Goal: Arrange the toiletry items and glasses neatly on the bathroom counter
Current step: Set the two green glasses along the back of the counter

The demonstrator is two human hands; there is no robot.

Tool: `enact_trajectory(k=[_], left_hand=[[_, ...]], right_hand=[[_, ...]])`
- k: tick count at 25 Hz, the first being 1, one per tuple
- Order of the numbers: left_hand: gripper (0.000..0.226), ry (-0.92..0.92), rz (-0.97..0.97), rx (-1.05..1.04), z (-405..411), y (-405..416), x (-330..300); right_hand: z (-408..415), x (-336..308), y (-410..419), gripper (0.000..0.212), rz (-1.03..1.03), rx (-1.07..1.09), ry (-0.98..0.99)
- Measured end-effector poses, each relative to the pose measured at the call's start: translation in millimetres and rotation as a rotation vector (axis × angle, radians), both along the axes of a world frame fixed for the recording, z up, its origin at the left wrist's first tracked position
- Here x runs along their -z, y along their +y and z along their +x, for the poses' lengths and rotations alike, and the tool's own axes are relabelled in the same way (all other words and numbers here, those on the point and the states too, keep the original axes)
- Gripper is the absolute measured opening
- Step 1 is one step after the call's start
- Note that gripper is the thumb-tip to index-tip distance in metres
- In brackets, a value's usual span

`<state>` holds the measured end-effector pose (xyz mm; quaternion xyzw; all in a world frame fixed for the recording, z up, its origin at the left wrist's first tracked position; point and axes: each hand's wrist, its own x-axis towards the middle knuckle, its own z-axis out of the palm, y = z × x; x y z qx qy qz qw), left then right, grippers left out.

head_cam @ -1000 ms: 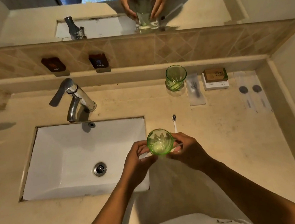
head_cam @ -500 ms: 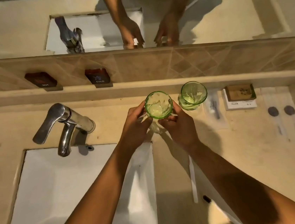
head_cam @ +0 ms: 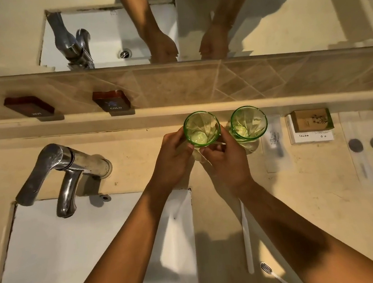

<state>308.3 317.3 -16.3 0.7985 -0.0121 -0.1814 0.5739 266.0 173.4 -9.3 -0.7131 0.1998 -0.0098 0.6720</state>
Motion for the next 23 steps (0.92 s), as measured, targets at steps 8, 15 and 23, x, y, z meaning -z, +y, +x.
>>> enact_trajectory(k=[8, 15, 23], left_hand=[[0.042, -0.018, -0.019, 0.006, 1.1, 2.4, 7.0], [0.043, 0.027, -0.029, -0.026, 4.5, 2.5, 15.8], [0.045, 0.029, -0.008, -0.007, 7.0, 3.5, 20.2]], right_hand=[[4.4, 19.1, 1.0, 0.055, 0.058, 0.000, -0.003], [10.0, 33.4, 1.0, 0.062, -0.002, 0.012, 0.010], [11.6, 36.2, 2.4, 0.063, -0.054, 0.006, 0.020]])
